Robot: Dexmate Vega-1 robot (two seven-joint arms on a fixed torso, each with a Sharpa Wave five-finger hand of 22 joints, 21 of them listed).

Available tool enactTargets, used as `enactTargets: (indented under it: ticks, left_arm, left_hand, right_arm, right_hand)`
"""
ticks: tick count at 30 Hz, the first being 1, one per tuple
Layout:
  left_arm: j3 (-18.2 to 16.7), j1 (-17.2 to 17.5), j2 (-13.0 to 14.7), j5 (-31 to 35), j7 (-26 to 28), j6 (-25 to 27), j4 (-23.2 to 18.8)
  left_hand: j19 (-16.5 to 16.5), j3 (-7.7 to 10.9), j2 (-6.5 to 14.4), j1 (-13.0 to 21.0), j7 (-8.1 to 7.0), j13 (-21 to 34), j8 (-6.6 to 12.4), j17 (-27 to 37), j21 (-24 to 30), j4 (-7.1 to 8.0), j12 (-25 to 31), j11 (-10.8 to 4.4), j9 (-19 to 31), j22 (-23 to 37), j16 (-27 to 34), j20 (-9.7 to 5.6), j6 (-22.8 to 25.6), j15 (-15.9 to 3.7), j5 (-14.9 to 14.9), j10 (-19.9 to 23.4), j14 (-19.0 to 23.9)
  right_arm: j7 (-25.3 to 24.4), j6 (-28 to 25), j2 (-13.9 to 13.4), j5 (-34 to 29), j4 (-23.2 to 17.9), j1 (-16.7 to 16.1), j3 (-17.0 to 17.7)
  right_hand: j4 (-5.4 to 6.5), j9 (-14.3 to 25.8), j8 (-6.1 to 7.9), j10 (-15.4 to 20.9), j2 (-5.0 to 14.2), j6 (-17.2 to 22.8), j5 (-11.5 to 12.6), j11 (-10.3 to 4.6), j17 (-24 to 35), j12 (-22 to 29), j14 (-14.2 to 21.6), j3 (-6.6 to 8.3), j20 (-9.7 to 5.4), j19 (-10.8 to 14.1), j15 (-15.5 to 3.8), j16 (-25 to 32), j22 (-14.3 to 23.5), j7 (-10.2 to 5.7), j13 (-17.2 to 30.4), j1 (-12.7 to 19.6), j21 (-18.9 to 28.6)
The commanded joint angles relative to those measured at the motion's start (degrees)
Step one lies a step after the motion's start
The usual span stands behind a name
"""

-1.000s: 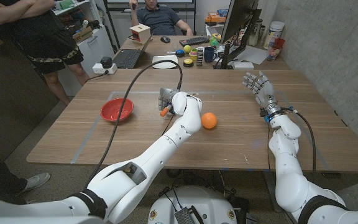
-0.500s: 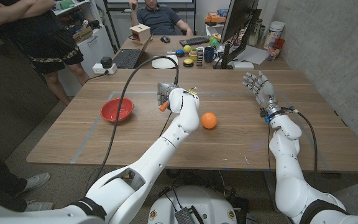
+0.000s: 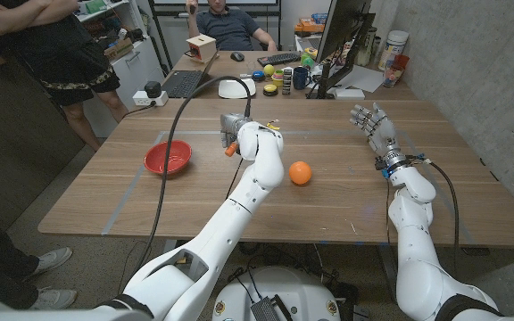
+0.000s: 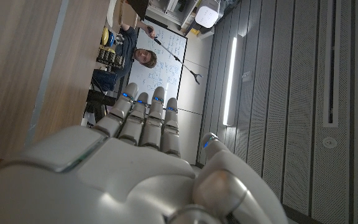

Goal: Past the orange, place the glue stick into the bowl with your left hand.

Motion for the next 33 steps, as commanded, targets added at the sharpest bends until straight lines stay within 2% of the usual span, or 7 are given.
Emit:
enactTargets:
  ticks: [1, 13, 18, 22, 33]
  left_arm:
    - [-2.25, 3.61, 1.26, 1.01, -1.56, -4.61, -7.07]
    - [-4.12, 7.13, 3.83, -0.09, -0.73, -8.43, -12.53]
    - [-4.59, 8.51, 6.74, -2.49, 0.6, -11.89, -15.18]
    - [-5.01, 9.34, 7.57, -2.24, 0.8, -12.07, -15.76]
    - [-5.82, 12.29, 11.6, -1.84, 2.12, -14.78, -19.96]
  left_hand:
    - [0.71, 1.0, 3.45, 3.08, 1.65, -0.01, 0.05, 0.13, 0.62, 1.12, 0.1, -4.35, 0.14, -0.03, -0.14, -2.21, 2.25, -7.03, 0.26, 4.77, 5.76]
    - [-0.23, 1.05, 3.02, 3.01, 0.91, -0.32, -0.25, 0.1, 0.57, 1.06, -0.42, -5.52, 0.18, -0.13, -0.83, -2.08, 2.38, -7.12, 0.34, 4.42, 5.32]
    - [-1.12, 1.19, 2.91, 3.23, 0.53, -0.2, -0.54, 0.05, 0.46, 0.93, -0.61, -5.65, 0.23, -0.13, -1.37, -1.84, 2.08, -7.09, 0.41, 4.08, 4.78]
    - [-2.13, 1.34, 2.84, 3.35, 0.05, -0.4, -0.78, -0.07, 0.36, 0.9, -1.28, -6.48, 0.29, -0.12, -2.1, -1.67, 1.87, -7.09, 0.46, 3.2, 3.93]
    - [-3.38, 1.69, 2.58, 4.44, -1.77, -0.16, -1.14, 0.0, 0.49, 0.34, -1.85, -7.13, 0.42, -0.07, -2.93, -1.73, 1.37, -7.3, 0.56, 2.79, 3.06]
  right_arm:
    - [-0.19, -0.29, 0.54, 0.43, -3.46, -2.14, -0.41]
    - [-0.97, -1.09, 1.44, 0.53, -7.03, -4.35, -1.01]
    - [-1.21, -1.31, 1.77, 0.55, -8.54, -5.46, -1.26]
    - [-1.72, -1.56, 2.06, 0.29, -9.86, -6.4, -1.46]
    - [-2.83, -1.47, 3.04, 0.0, -12.17, -8.19, -2.21]
  right_hand:
    - [-0.03, 0.33, 0.09, 0.41, 0.28, 0.57, 0.28, 0.05, 0.0, 0.07, 0.56, -0.02, -0.56, 0.13, 0.08, 0.34, 0.28, 0.01, 0.13, -0.4, -0.07]
    - [-0.02, 0.33, 0.08, 0.38, 0.28, 0.59, 0.29, 0.01, 0.0, 0.03, 0.59, -0.09, -0.6, 0.17, 0.04, 0.33, 0.28, -0.04, 0.13, -0.43, -0.23]
    - [-0.01, 0.33, 0.08, 0.42, 0.28, 0.6, 0.3, 0.14, 0.0, 0.04, 0.58, -0.12, -0.65, 0.22, 0.07, 0.32, 0.28, 0.01, 0.13, -0.44, -0.28]
    - [-0.01, 0.33, 0.08, 0.45, 0.28, 0.6, 0.3, 0.2, 0.0, 0.05, 0.65, -0.14, -0.65, 0.25, 0.1, 0.34, 0.29, 0.0, 0.13, -0.45, -0.31]
    - [0.03, 0.33, 0.07, 0.44, 0.29, 0.61, 0.31, 0.13, 0.01, 0.03, 0.63, -0.2, -0.63, 0.25, 0.0, 0.32, 0.29, 0.03, 0.13, -0.49, -0.46]
